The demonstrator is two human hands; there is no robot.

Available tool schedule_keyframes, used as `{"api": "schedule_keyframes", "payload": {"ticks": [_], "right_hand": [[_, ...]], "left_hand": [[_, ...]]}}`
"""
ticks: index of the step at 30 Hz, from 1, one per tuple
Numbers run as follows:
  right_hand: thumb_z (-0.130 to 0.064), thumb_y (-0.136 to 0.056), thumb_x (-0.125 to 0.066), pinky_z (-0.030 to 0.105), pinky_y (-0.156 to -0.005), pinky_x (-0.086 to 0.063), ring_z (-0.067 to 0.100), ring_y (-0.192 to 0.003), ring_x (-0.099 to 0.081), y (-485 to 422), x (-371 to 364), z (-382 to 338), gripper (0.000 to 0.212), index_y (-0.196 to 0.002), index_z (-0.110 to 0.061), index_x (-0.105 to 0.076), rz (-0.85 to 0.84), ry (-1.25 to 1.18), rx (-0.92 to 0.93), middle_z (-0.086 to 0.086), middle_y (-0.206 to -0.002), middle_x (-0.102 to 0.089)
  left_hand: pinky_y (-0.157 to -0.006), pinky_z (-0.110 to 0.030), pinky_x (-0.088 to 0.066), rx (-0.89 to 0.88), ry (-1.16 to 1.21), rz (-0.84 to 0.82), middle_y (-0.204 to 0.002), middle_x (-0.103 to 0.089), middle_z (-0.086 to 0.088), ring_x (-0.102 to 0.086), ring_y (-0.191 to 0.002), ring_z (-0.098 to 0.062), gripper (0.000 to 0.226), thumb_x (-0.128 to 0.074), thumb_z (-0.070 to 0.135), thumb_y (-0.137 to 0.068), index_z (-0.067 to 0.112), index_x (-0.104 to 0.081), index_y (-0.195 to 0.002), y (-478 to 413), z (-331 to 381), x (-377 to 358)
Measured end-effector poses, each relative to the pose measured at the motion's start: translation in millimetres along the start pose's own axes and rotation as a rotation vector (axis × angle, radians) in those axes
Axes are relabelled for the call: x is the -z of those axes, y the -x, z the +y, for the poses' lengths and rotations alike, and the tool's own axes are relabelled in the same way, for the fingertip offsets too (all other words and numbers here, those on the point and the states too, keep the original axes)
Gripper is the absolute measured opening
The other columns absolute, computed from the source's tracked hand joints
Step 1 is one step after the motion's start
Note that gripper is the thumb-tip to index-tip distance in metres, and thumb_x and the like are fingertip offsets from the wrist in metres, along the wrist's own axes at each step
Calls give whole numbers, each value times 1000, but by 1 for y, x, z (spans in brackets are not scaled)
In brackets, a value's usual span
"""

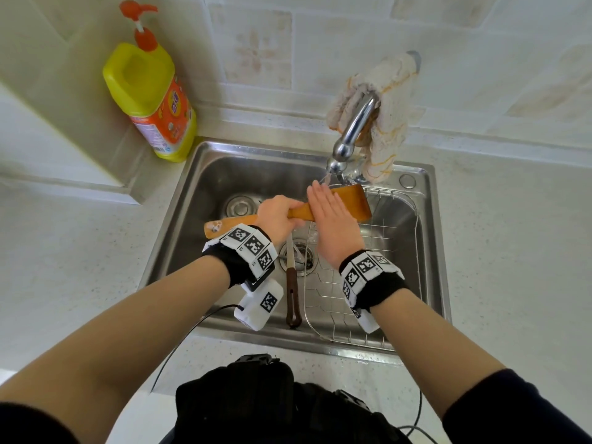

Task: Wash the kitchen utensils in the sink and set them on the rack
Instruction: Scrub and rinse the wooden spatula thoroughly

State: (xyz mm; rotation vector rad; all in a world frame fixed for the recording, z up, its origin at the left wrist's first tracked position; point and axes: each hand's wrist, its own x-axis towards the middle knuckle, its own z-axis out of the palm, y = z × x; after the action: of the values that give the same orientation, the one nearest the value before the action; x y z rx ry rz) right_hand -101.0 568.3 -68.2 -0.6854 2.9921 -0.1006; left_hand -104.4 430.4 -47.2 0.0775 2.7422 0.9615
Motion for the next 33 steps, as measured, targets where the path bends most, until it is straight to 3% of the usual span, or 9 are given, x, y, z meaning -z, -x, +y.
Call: {"api": "schedule_keyframes", "payload": {"ticks": [3,6,8,12,17,21,26,30,33], "right_hand": [[-5,-89,-46,34,-116,8,23,-145,12,-7,2,-11,80,-148,-7,8,38,-79,-118,11,-156,13],[-5,-89,-47,33,-117,8,22,-145,12,-8,-2,-13,80,-148,-7,6,31,-112,-37,11,-157,12],[-3,-87,-48,32,-117,8,21,-145,11,-5,-3,5,83,-149,-9,7,4,-62,17,9,-157,11],[-2,-86,-49,34,-116,7,24,-145,10,0,-4,11,85,-148,-7,9,-1,-87,-175,11,-157,12],[-3,-86,-47,35,-119,3,22,-145,11,25,-11,9,84,-148,-7,10,-39,-20,-44,11,-156,13],[-4,-87,-47,35,-116,8,24,-145,11,44,-2,31,84,-147,-6,11,-23,-5,-314,12,-156,13],[-6,-85,-50,34,-117,7,22,-145,11,68,-6,19,87,-148,-9,10,-36,8,-132,9,-157,13],[-7,-87,-48,35,-118,4,25,-145,10,98,0,56,86,-147,-5,13,-80,-38,-488,13,-156,14],[-10,-86,-50,39,-118,5,30,-144,11,105,-8,31,87,-147,-2,12,-75,23,-407,17,-155,16]], "left_hand": [[-93,-36,-45,-10,-11,13,-97,-71,-5,-63,-93,-21,20,-64,18,-85,17,-70,-104,-9,4,-1],[-92,-37,-45,-29,-15,24,-90,-71,-7,-63,-87,-21,15,-65,17,-84,11,-72,-97,-13,0,0],[-93,-37,-44,-20,-14,4,-92,-70,-5,-62,-88,-20,21,-65,18,-84,14,-70,-104,-13,-5,0],[-94,-34,-43,18,-2,-27,-89,-66,-1,-59,-88,-18,24,-64,18,-85,14,-68,-109,-12,-3,-8],[-94,-34,-45,-54,9,-97,-93,-71,-3,-64,-90,-19,18,-65,19,-83,16,-71,-100,-8,8,-25],[-92,-29,-40,-74,-21,-96,-99,-69,-5,-61,-96,-20,27,-62,20,-87,18,-65,-114,-5,19,-31],[-99,-34,-40,-188,-66,-152,-101,-69,-2,-61,-97,-18,24,-62,22,-86,20,-67,-109,0,32,-41],[-101,-35,-37,-177,-101,-169,-112,-65,-4,-57,-106,-21,36,-61,25,-87,18,-60,-123,6,39,-51],[-100,-34,-38,-210,-125,-197,-112,-65,-3,-57,-108,-21,33,-61,26,-88,19,-62,-120,9,40,-57]]}}
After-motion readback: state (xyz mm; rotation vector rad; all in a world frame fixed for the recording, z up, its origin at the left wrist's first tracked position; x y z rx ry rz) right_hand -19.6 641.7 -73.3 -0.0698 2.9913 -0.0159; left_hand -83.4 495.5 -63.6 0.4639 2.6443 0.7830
